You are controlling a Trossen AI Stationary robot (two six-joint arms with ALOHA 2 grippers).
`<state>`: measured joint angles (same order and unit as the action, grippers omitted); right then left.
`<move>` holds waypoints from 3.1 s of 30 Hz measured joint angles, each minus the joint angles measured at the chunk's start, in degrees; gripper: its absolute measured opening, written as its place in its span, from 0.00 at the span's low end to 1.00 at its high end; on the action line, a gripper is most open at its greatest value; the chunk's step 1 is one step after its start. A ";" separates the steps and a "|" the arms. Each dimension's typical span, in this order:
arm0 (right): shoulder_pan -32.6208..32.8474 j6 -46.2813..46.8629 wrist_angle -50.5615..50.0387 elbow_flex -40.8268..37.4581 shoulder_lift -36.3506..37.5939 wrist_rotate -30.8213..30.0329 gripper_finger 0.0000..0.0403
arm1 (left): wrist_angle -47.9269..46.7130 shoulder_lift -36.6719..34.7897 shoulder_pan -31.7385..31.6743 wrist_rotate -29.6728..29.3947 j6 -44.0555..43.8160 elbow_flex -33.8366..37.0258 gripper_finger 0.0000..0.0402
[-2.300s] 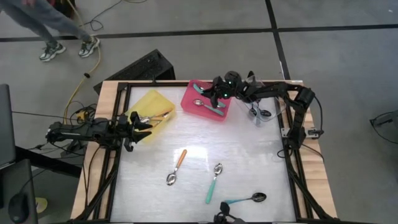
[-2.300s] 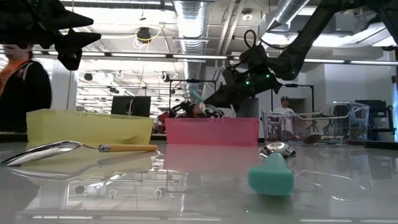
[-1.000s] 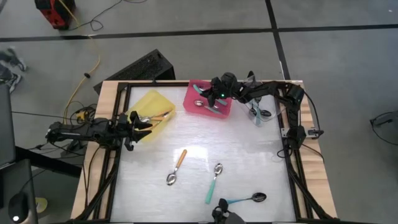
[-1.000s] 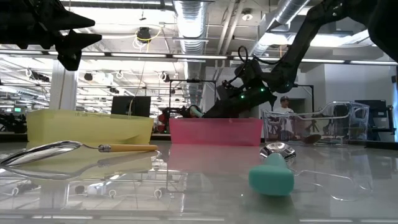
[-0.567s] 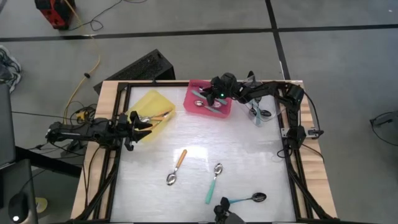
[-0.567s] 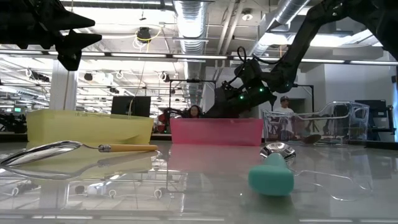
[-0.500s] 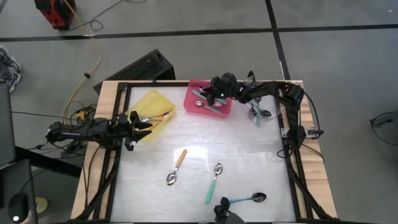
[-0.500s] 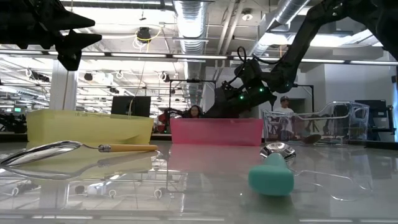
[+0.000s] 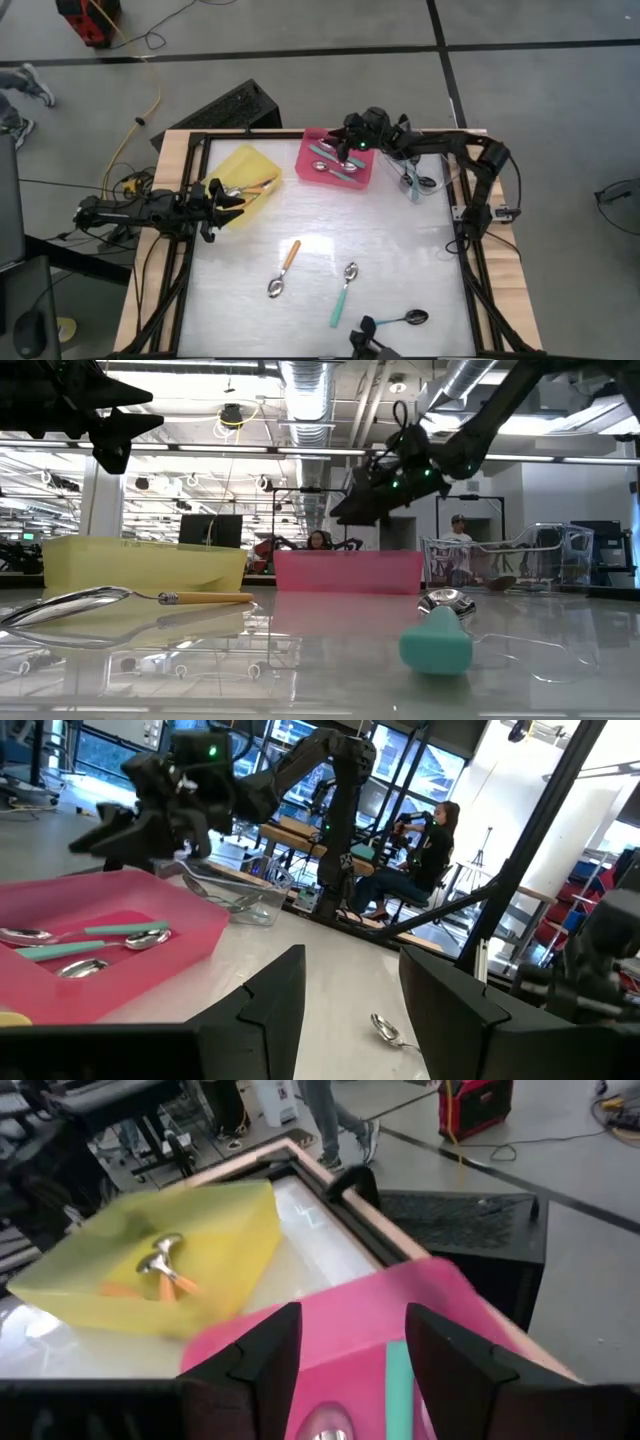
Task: Sort silverware by color (type)
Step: Put the blue spoon into the transparent bin
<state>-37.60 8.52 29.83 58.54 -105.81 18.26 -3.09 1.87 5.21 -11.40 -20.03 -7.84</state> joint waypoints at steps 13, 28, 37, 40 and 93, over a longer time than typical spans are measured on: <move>-0.14 -3.05 -18.04 -0.02 17.36 -0.01 0.51 | 1.00 -0.01 0.00 0.20 -0.74 -0.01 0.37; 0.06 -5.63 -42.31 -0.02 39.15 -0.81 0.51 | 7.58 -0.02 0.00 3.58 -3.22 -0.02 0.37; 0.60 -5.38 -55.31 -0.02 47.52 -2.12 0.51 | 9.87 -0.01 0.00 3.55 -4.40 -0.02 0.37; 1.23 -5.10 -58.98 -0.04 50.62 -2.16 0.51 | 10.87 -0.02 0.00 3.56 -5.99 -0.02 0.37; 25.15 2.23 -38.68 -40.55 93.78 -6.34 0.51 | 14.30 -0.02 0.00 -0.47 3.64 -0.02 0.37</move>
<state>-12.45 10.75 -8.85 18.00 -12.03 11.92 11.21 1.85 5.21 -11.87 -16.40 -7.86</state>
